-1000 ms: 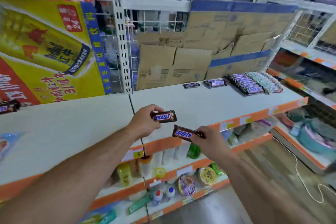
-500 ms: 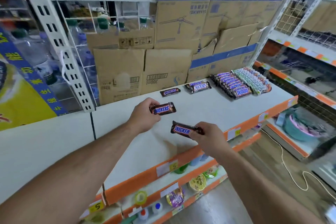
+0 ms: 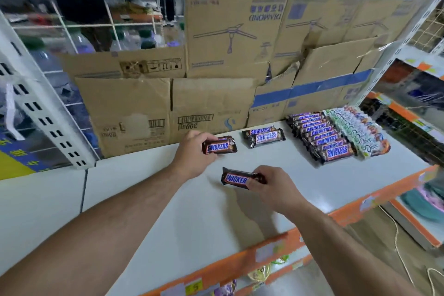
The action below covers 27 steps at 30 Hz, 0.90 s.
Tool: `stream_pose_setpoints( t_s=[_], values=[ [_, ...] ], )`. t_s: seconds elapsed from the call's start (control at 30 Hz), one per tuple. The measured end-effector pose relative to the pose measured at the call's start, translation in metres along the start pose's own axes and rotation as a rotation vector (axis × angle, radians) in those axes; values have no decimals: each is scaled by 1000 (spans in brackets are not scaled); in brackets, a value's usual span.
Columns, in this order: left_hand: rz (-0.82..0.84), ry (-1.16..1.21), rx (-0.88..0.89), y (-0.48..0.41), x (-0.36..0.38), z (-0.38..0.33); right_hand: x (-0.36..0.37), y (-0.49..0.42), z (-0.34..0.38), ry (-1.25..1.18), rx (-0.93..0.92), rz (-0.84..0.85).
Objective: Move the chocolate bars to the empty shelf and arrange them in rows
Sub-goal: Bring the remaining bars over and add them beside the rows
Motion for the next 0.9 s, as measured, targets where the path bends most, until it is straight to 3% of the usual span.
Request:
stream_pose_setpoints(
  t_s=[0.4,0.63,0.77,0.9],
  values=[
    [-83,-77,-206,-10,19,-6,-17,-42,-17,163,-206,323],
    [-110,-67,-257,2,22,-12,-18,-48,-22,151,-234,372],
    [-102,-348,-248,31,19,-10,-20,-52,-22,87,-172,377],
    [81,-696,-296,69,16,10,-21,-58,-21,-58,-49,392]
  ],
)
Point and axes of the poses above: each hand's wrist, its own y-axis away from the middle knuckle, its own x-axis out of the palm, z = x × y, the point moved 5 cm from there along -y, towards the middle knuckle, and after that the axes turned 13 degrees about -y, right-handed, at the moved point
